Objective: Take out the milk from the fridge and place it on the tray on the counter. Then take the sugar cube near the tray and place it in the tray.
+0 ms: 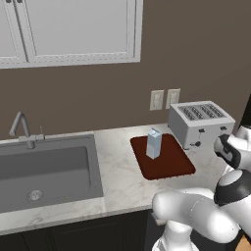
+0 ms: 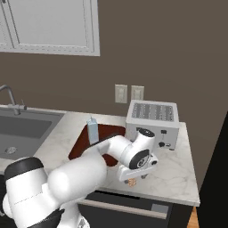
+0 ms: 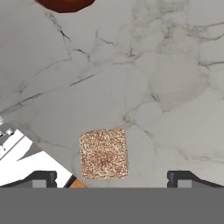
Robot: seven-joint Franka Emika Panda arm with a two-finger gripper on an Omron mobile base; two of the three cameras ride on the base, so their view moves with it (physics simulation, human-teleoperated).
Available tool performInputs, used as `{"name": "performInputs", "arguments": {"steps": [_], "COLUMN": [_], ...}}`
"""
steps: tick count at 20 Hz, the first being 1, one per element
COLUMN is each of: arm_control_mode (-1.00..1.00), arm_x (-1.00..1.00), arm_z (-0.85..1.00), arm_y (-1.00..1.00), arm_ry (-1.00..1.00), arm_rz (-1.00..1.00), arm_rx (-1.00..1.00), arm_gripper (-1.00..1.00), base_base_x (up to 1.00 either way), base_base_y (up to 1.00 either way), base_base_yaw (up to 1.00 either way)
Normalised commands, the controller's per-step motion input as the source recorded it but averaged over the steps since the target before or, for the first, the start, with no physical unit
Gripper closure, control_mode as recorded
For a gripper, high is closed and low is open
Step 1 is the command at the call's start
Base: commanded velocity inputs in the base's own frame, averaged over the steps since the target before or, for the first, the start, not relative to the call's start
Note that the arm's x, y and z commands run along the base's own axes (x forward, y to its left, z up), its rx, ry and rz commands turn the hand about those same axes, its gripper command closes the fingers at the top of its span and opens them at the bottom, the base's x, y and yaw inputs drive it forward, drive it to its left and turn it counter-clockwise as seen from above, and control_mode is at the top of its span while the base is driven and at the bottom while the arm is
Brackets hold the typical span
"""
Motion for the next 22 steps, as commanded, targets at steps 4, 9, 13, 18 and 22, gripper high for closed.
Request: {"name": "performInputs", "arguments": {"steps": [4,9,13,18,22], "arm_control_mode": [-1.00,-1.00,-1.00,-1.00,-1.00], "arm_x": [-0.10,0.00,-0.01,0.00,-0.01], "arm_z": [-0.08,-0.07,-0.12,-0.22,-0.12], "arm_y": [0.18,0.09,0.00,0.01,0.00], "arm_ry": [0.00,0.00,0.02,0.05,0.00], "arm_rz": [-0.01,-0.01,0.00,0.00,0.00], "arm_rx": [0.00,0.00,0.02,0.02,0.01], "arm_gripper": [-1.00,-1.00,-1.00,-1.00,-1.00], "base_base_x": [0.00,0.00,0.00,0.00,0.00], "base_base_y": [0.00,0.00,0.00,0.00,0.00], "base_base_yaw": [0.00,0.00,0.00,0.00,0.00]}}
